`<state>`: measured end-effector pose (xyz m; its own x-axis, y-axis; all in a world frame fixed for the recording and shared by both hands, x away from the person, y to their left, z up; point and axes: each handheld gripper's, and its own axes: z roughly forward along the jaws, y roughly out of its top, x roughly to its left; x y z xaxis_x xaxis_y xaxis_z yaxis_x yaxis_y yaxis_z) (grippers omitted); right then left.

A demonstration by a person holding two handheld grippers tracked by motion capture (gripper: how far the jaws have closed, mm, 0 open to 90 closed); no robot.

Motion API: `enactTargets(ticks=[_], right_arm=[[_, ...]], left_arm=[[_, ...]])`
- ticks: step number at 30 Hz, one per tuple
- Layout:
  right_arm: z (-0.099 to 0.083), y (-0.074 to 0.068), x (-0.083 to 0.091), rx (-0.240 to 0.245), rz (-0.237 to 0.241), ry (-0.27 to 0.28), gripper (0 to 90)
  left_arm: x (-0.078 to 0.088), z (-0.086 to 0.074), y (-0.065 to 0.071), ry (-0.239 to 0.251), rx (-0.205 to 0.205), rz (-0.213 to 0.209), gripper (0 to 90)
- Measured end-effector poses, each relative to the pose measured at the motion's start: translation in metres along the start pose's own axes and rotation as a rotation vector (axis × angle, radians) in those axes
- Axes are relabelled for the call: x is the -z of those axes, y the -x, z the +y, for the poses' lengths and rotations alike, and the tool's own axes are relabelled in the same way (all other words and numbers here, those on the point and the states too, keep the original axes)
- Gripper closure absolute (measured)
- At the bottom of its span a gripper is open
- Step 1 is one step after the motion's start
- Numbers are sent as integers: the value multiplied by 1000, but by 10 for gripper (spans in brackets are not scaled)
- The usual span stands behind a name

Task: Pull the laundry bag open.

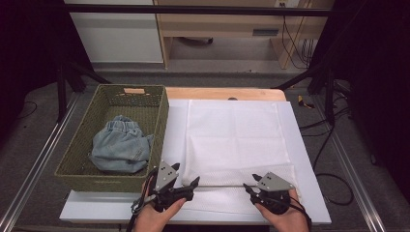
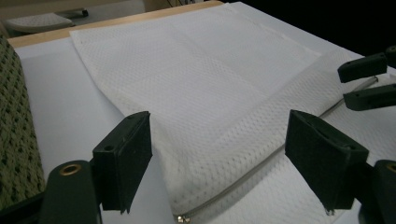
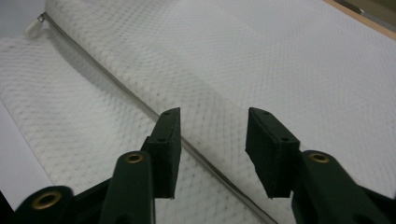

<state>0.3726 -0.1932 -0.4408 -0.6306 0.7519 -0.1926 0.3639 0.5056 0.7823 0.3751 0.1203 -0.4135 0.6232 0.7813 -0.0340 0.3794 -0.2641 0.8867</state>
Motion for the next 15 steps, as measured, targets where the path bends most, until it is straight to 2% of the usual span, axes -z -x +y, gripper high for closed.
enactTargets(ticks=[2,3,4,5,6,7,8,9,12,15], right_arm=[[1,-2,-2,9,11,0,589],[4,-6,-6,29,25,-6,617],[4,-6,-6,29,25,-6,617],[7,-10,-9,52,46,-5,643],[7,-10,-9,52,46,-5,643],[9,-14,-12,73,54,-7,673],[9,-14,-12,73,54,-7,673],[11,-16,-18,77,76,-7,695],[13,-20,-24,93,86,-8,707],[19,-29,-32,129,113,-6,691]], left_arm=[[1,-2,0,-5,-3,-4,227],[2,-6,1,-17,-24,-2,227],[2,-6,1,-17,-24,-2,227],[4,-8,2,-21,-36,4,227],[5,-10,3,-28,-50,5,227],[7,-16,3,-37,-52,7,227],[7,-16,3,-37,-52,7,227],[9,-22,4,-43,-53,10,227],[11,-28,7,-55,-59,7,230],[15,-36,10,-75,-84,10,233]])
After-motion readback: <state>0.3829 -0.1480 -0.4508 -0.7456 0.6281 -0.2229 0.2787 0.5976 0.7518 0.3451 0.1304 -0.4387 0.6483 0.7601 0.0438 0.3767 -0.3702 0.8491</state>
